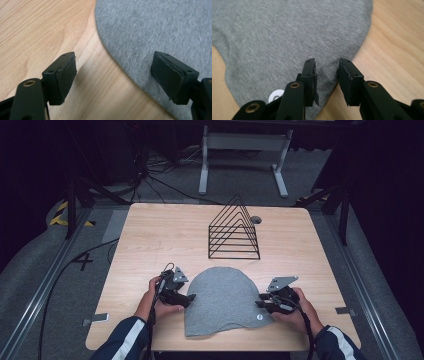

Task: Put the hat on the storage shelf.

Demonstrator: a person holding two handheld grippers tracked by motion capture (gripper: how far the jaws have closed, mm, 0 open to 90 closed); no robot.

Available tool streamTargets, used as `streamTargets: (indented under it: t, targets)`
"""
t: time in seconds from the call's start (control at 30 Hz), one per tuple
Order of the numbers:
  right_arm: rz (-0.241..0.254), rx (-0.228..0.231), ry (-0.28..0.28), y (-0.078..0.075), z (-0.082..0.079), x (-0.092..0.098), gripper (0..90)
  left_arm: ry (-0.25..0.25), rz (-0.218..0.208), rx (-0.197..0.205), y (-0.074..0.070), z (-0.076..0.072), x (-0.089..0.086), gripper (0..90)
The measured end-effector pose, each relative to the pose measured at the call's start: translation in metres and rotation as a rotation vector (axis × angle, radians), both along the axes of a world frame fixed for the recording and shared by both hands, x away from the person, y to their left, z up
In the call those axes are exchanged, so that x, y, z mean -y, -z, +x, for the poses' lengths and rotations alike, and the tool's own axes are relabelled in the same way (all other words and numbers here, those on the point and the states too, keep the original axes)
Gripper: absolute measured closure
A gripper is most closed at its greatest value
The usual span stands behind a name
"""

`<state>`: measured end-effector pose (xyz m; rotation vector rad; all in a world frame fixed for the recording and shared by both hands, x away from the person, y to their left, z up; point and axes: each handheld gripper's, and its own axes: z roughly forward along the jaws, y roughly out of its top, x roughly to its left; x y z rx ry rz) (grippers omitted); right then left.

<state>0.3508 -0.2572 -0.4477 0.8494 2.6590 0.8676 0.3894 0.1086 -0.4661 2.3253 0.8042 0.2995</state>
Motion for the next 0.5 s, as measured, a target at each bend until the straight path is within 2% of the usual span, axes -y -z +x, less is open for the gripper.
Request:
streamTargets:
  t: [0.07, 0.13, 0.27, 0.3, 0.33, 0.37, 0.5]
  targets:
    - [-0.01, -0.006, 0.0, -0.001, -0.003, -0.001, 64.0, 0.019, -0.017, -0.036, 0.0, 0.004, 0.0, 21.8]
    - [-0.016, 0.012, 0.004, -0.003, 0.0, -0.002, 60.9, 0.023, -0.018, -0.043, -0.001, 0.008, 0.002, 22.5]
    - [0.046, 0.047, 0.044, -0.012, 0.025, -0.008, 51.6, 0.022, -0.049, -0.066, -0.001, 0.014, 0.005, 21.3]
    - [0.046, 0.049, 0.047, -0.012, 0.033, -0.011, 49.5, 0.025, -0.03, -0.049, 0.0, 0.015, 0.007, 21.4]
    - [0.042, 0.035, 0.049, -0.01, 0.042, -0.014, 46.1, 0.023, -0.026, -0.042, 0.0, 0.015, 0.009, 21.3]
    - [0.039, 0.041, 0.057, -0.007, 0.05, -0.017, 44.0, 0.029, -0.022, -0.037, 0.0, 0.015, 0.01, 20.6]
    - [0.039, 0.013, 0.054, -0.002, 0.068, -0.028, 36.3, 0.038, -0.015, -0.032, 0.0, 0.015, 0.013, 20.1]
